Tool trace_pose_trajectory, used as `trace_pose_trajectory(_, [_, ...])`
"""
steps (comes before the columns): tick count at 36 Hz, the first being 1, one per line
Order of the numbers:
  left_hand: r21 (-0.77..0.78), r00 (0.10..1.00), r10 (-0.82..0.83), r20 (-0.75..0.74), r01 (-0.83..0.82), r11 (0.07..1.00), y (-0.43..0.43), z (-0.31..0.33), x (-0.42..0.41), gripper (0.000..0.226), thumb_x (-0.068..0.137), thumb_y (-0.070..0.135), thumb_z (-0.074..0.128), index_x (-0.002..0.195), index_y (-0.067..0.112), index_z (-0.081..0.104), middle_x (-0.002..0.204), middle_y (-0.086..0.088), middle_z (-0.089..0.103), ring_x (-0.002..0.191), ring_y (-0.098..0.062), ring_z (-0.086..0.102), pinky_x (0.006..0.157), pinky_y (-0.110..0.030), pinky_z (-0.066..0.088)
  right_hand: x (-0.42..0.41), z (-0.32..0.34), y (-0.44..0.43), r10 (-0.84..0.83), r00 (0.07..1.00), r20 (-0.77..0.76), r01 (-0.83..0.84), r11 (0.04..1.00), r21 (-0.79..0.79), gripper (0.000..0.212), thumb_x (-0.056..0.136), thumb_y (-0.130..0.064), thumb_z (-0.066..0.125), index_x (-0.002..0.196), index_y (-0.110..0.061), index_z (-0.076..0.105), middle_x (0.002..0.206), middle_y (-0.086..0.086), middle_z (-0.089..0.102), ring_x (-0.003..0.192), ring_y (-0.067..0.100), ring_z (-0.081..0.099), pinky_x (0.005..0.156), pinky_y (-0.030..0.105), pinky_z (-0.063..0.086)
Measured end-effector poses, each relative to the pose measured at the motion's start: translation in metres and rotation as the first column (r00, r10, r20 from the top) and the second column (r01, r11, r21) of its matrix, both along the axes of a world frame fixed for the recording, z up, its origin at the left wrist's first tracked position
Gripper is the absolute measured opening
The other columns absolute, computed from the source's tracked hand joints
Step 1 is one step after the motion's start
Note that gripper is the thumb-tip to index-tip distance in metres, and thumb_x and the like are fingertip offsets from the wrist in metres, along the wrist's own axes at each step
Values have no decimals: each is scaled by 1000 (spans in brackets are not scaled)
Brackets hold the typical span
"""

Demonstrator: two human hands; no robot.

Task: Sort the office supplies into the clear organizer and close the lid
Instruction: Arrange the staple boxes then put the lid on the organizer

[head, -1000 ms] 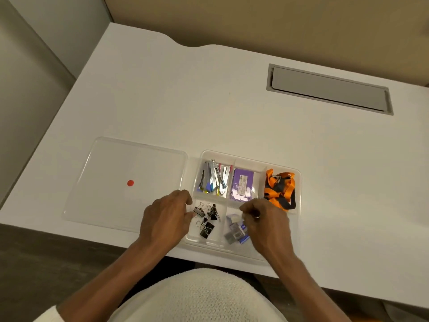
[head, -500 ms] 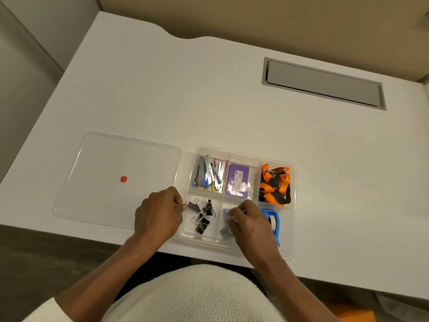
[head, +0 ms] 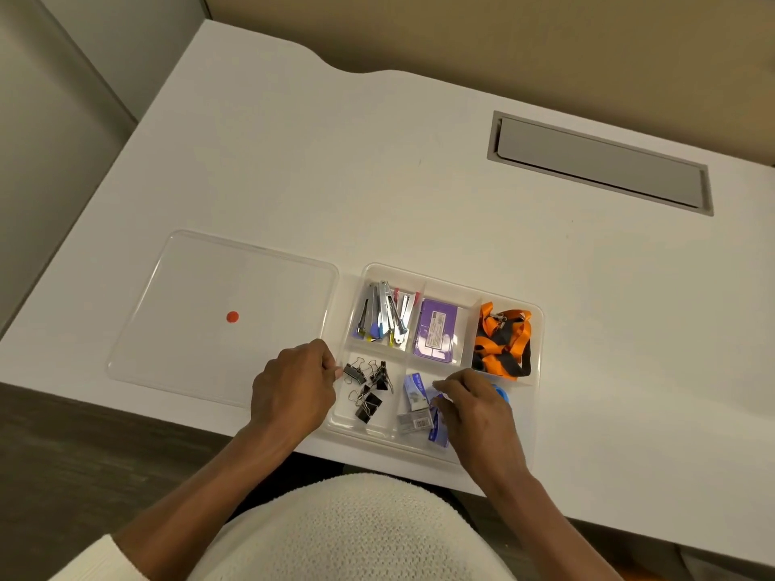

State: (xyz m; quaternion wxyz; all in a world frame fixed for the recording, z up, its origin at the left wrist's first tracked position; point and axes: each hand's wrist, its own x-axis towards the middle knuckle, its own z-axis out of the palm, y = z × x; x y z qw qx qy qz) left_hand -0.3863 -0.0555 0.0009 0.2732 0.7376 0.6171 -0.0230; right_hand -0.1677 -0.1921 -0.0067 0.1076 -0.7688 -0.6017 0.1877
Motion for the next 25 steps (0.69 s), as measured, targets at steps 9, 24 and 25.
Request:
trace_pose_trajectory(9, [-16, 1000, 4, -7, -4, 1000, 0, -1, 3, 9, 97, 23, 70, 88, 25, 67, 93, 10, 78, 73, -12, 68, 59, -29, 53, -10, -19, 20, 118, 992, -52, -122, 989, -78, 32, 91, -23, 76, 123, -19, 73, 127, 3, 61, 109, 18, 65, 92, 29, 59])
trace_pose_trajectory(24, [-27, 1000, 11, -8, -11, 1000, -2, 3, 5, 7, 99, 26, 68, 92, 24, 67, 96, 8, 78, 77, -16, 70, 68, -38, 60, -28, -34, 25, 23, 997, 68, -23, 1000, 7, 33, 79, -9, 87, 108, -6, 74, 104, 11, 68, 90, 24, 67, 67, 32, 60])
trace_pose_trajectory(25, [-30, 1000, 10, -5, -10, 1000, -2, 3, 5, 7, 99, 25, 68, 92, 24, 67, 97, 7, 78, 78, -16, 70, 68, -38, 61, -27, -35, 23, 20, 997, 71, -21, 1000, 2, 33, 80, -12, 86, 110, -8, 73, 107, 11, 68, 94, 24, 66, 69, 32, 61])
